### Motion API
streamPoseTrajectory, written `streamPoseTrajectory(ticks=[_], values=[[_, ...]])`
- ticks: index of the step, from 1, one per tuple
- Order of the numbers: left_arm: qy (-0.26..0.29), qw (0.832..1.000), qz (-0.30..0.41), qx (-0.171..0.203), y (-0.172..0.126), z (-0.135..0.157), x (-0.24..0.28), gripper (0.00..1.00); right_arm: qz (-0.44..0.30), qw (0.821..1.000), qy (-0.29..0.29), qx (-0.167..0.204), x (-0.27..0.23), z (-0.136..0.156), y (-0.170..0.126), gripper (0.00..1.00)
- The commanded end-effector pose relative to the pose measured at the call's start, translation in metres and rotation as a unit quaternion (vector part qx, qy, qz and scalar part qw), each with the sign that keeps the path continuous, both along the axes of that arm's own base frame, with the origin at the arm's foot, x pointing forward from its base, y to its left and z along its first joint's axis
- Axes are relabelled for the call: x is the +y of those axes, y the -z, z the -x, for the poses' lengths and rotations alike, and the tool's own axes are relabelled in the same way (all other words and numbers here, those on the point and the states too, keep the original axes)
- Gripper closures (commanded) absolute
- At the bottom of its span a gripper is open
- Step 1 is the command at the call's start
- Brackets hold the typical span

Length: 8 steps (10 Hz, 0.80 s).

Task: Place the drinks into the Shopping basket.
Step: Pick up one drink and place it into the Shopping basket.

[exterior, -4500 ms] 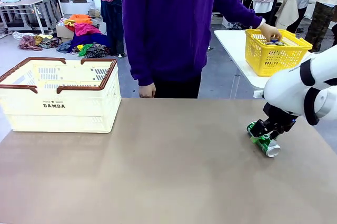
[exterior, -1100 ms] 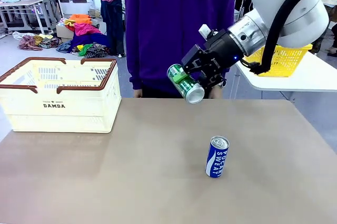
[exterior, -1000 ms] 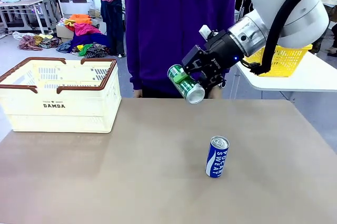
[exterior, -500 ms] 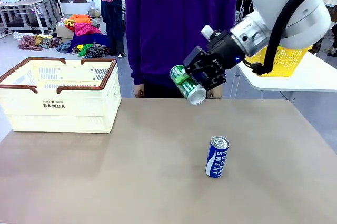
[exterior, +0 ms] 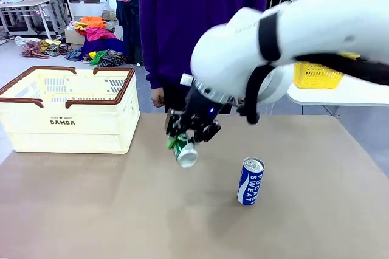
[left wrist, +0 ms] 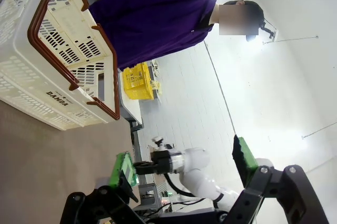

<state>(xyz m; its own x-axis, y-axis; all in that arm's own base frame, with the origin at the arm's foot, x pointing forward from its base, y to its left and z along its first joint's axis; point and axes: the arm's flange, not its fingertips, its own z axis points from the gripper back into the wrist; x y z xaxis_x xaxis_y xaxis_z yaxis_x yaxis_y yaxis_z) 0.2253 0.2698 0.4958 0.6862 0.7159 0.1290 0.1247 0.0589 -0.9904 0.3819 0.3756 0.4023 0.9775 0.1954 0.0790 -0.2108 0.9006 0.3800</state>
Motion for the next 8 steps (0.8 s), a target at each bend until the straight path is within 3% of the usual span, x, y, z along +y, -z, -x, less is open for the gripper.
streamPoseTrajectory(ticks=[1, 6, 8], values=[[0.002, 1.0, 0.001, -0.008, -0.001, 0.001, 0.001, 0.0, 0.037, 0.999, 0.036, 0.0, 0.025, -0.021, 0.02, 1.0], [0.002, 1.0, 0.001, -0.008, -0.001, 0.001, 0.001, 0.0, 0.053, 0.996, 0.048, -0.056, 0.041, -0.037, 0.068, 1.0], [0.002, 1.0, 0.001, -0.008, -0.001, 0.001, 0.001, 0.0, 0.054, 0.996, 0.04, -0.055, 0.047, -0.041, 0.082, 1.0]])
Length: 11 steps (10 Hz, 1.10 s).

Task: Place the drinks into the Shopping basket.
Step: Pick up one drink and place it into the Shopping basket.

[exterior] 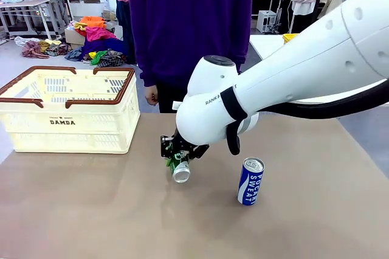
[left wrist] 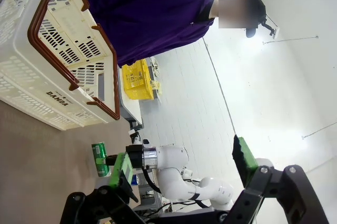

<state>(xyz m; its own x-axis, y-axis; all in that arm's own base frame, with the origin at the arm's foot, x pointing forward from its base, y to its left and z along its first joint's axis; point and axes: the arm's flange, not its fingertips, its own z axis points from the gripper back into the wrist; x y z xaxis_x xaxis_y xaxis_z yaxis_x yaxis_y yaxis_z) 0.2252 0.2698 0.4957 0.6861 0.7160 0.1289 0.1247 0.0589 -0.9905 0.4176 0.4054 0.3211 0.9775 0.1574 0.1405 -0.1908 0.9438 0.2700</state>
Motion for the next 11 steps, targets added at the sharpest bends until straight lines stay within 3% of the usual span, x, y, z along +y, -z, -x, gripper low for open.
streamPoseTrajectory(ticks=[1, 3, 4, 5, 6, 9, 11], values=[[0.003, 1.0, 0.001, -0.008, -0.001, 0.001, 0.001, 0.0, -0.003, 1.0, 0.006, -0.02, 0.02, -0.007, 0.007, 1.0], [0.003, 1.0, 0.001, -0.008, -0.001, 0.001, 0.001, 0.0, -0.005, 1.0, -0.002, -0.012, 0.023, -0.007, 0.014, 1.0], [0.003, 1.0, 0.001, -0.008, -0.001, 0.001, 0.001, 0.0, -0.008, 1.0, -0.005, -0.008, 0.024, -0.007, 0.014, 0.93], [0.003, 1.0, 0.001, -0.008, -0.001, 0.001, 0.001, 0.0, -0.009, 1.0, -0.009, -0.001, 0.023, -0.006, 0.015, 0.33], [0.003, 1.0, 0.001, -0.008, -0.001, 0.001, 0.001, 0.0, -0.01, 1.0, -0.008, 0.003, 0.023, -0.006, 0.015, 0.0], [0.003, 1.0, 0.001, -0.008, -0.001, 0.001, 0.001, 0.0, -0.032, 0.999, -0.003, 0.009, 0.015, -0.008, 0.002, 0.0], [0.003, 1.0, 0.001, -0.008, -0.001, 0.001, 0.001, 0.0, -0.049, 0.999, 0.002, -0.001, 0.004, -0.014, -0.033, 0.0]])
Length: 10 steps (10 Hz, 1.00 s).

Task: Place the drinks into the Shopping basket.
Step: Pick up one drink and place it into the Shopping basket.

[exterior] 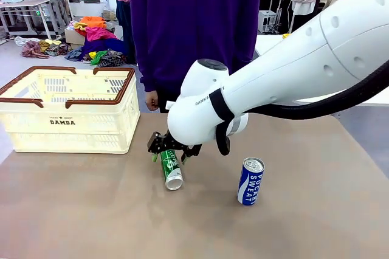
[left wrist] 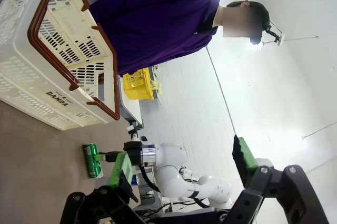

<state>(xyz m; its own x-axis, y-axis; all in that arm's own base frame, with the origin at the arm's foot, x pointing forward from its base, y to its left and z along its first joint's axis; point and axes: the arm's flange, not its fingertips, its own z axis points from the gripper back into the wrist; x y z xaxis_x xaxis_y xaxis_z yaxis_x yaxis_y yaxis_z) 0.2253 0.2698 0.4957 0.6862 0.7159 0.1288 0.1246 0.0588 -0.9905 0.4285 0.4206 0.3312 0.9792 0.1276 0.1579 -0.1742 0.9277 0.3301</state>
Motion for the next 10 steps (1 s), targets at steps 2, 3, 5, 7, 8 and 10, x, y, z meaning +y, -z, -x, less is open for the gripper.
streamPoseTrajectory(ticks=[2, 3, 5, 7, 8, 10], values=[[0.002, 1.0, 0.001, -0.008, -0.001, 0.001, 0.001, 0.0, -0.046, 0.999, -0.014, 0.016, -0.05, -0.011, -0.082, 0.0], [0.002, 1.0, 0.001, -0.008, -0.001, 0.001, 0.001, 0.0, -0.078, 0.996, -0.036, 0.033, -0.085, -0.013, -0.118, 0.0], [0.002, 1.0, 0.001, -0.008, -0.001, 0.001, 0.001, 0.0, -0.203, 0.972, -0.054, 0.11, -0.2, -0.014, -0.185, 0.0], [0.002, 1.0, 0.001, -0.008, -0.001, 0.001, 0.001, 0.0, -0.341, 0.922, -0.041, 0.178, -0.328, -0.01, -0.222, 0.0], [0.002, 1.0, 0.001, -0.008, -0.001, 0.001, 0.001, 0.0, -0.428, 0.883, -0.01, 0.195, -0.402, -0.005, -0.235, 0.0], [0.002, 1.0, 0.001, -0.008, -0.001, 0.001, 0.001, 0.0, -0.548, 0.818, 0.016, 0.175, -0.489, 0.006, -0.231, 0.0]])
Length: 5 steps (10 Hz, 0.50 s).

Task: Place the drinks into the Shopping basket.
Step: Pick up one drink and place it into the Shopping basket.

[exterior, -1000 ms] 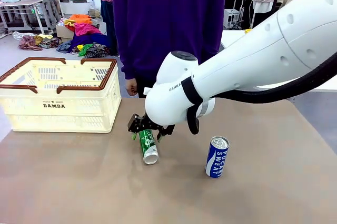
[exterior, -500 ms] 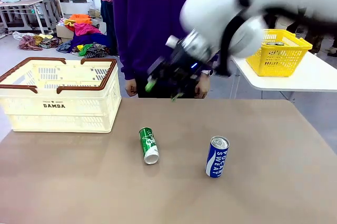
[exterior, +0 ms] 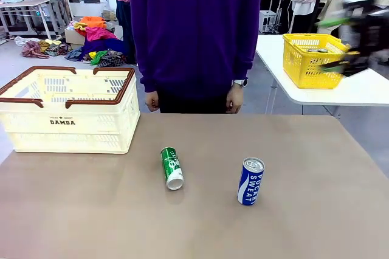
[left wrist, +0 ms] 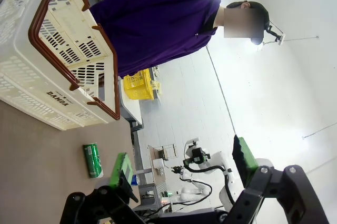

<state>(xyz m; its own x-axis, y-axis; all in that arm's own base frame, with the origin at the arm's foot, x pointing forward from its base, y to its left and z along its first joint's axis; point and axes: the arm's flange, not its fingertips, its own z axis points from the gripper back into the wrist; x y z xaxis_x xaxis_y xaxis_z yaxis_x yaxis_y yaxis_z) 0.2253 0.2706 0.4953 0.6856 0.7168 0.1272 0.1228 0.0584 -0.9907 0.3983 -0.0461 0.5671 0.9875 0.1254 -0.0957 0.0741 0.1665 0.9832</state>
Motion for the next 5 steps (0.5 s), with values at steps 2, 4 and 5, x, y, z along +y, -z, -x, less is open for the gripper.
streamPoseTrajectory(ticks=[2, 4, 5], values=[[0.003, 1.0, 0.001, -0.009, -0.001, 0.001, 0.0, 0.0, -0.154, 0.985, 0.069, 0.015, -0.085, -0.007, 0.041, 0.0], [0.003, 1.0, 0.001, -0.009, -0.001, 0.001, 0.0, 0.0, -0.2, 0.977, 0.078, -0.004, -0.114, 0.008, 0.104, 0.0], [0.003, 1.0, 0.001, -0.009, -0.001, 0.001, 0.0, 0.0, -0.185, 0.98, 0.075, -0.005, -0.119, 0.016, 0.13, 0.0]])
